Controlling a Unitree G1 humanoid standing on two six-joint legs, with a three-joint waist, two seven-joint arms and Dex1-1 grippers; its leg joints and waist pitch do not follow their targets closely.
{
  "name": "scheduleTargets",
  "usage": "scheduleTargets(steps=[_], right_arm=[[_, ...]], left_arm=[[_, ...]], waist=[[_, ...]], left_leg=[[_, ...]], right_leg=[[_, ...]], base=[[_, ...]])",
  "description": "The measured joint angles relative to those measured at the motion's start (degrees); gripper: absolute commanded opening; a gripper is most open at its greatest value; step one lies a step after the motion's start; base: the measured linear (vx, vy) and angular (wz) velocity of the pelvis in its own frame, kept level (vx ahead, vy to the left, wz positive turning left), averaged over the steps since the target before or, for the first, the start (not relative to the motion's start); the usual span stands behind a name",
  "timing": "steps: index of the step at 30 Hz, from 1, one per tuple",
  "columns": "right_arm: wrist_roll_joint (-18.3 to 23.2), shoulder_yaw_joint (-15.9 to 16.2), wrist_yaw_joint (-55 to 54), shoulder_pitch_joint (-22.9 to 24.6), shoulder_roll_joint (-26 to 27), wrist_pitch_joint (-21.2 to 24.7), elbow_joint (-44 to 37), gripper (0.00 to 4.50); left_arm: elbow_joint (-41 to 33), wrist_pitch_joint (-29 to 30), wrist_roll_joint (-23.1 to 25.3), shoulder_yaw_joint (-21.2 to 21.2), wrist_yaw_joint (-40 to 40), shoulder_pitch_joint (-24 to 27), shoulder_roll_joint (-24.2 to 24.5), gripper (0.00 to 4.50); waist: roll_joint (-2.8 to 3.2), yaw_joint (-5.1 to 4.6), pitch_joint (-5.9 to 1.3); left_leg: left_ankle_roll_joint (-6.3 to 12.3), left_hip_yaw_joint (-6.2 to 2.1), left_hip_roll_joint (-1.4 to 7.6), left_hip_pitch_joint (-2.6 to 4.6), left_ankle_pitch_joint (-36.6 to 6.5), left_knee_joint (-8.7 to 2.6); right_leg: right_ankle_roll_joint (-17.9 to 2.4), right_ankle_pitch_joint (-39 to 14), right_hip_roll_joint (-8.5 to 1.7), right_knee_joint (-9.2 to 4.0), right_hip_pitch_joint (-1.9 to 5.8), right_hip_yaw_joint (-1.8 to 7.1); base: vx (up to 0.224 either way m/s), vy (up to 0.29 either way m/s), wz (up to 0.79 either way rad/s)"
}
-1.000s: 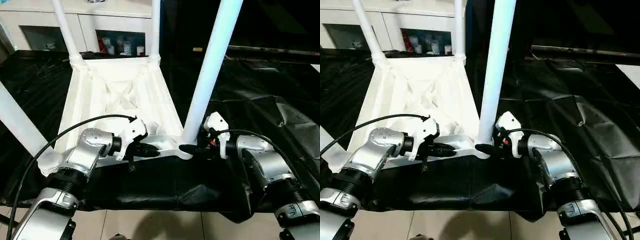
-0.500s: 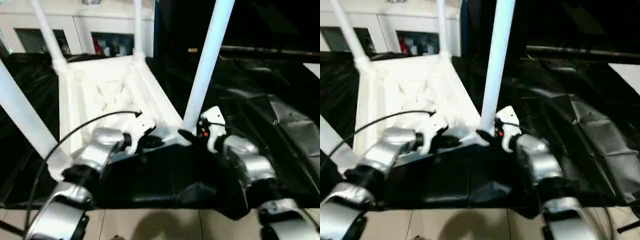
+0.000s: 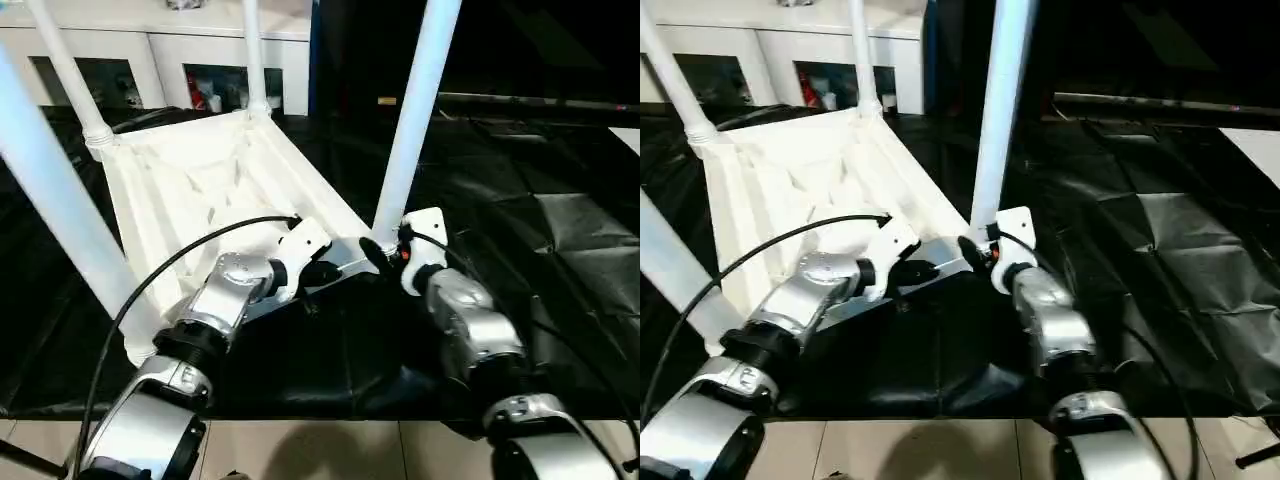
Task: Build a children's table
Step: Rotate leg to tighten
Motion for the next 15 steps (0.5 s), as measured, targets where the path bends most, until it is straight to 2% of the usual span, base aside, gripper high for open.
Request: scheduleTargets(steps=[1, 4, 8, 11, 15], right_arm=[[0.08, 0.32, 1.72, 0.15, -0.83, 0.17, -0.36, 3.76], [0.37, 4.59, 13.6, 2.56, -7.56, 1.92, -5.27, 3.76], [0.96, 7.38, 23.94, 4.28, -13.14, 2.58, -9.22, 3.76], [1.21, 8.51, 28.89, 4.65, -14.27, 3.08, -10.58, 3.76], [1.5, 10.26, 31.93, 5.01, -14.89, 4.02, -12.34, 3.76]], left_arm=[[-0.33, -0.15, -0.01, -0.01, -0.48, 0.19, 0.24, 0.0], [-1.9, -1.64, -0.8, -0.35, -5.33, 1.48, 2.77, 0.0], [-5.03, -3.01, -2.91, -0.53, -14.15, 3.91, 7.27, 0.0], [-8.01, -2.53, -4.08, -0.75, -19.51, 5.67, 9.38, 0.0], [-10.43, -0.84, -5.09, -1.12, -22.8, 6.87, 10.83, 0.0]], waist=[[0.01, 0.03, 0.01], [0.07, 0.46, 0.04], [0.04, 0.48, 0.08], [0.01, 0.54, 0.1], [-0.09, 0.73, 0.18]], left_leg=[[0.0, 0.0, 0.0, -0.02, 0.0, -0.02], [0.01, -0.01, 0.01, -0.06, 0.0, -0.09], [0.0, -0.01, 0.03, -0.11, 0.0, -0.08], [0.01, 0.01, 0.03, -0.21, 0.0, -0.07], [0.01, 0.01, 0.03, -0.24, -0.01, -0.09]], right_leg=[[0.0, 0.0, 0.01, 0.01, -0.04, -0.02], [0.04, -0.03, 0.01, -0.02, -0.06, -0.06], [0.03, -0.03, 0.03, -0.03, -0.12, -0.06], [0.03, -0.03, 0.03, -0.06, -0.18, -0.05], [0.0, -0.05, 0.02, -0.07, -0.2, -0.08]], base=[[0.0, 0.0, 0.0], [0.0, 0.0, 0.0], [0.0, 0.0, 0.0], [0.0, 0.0, 0.0], [0.0, 0.0, 0.0]])
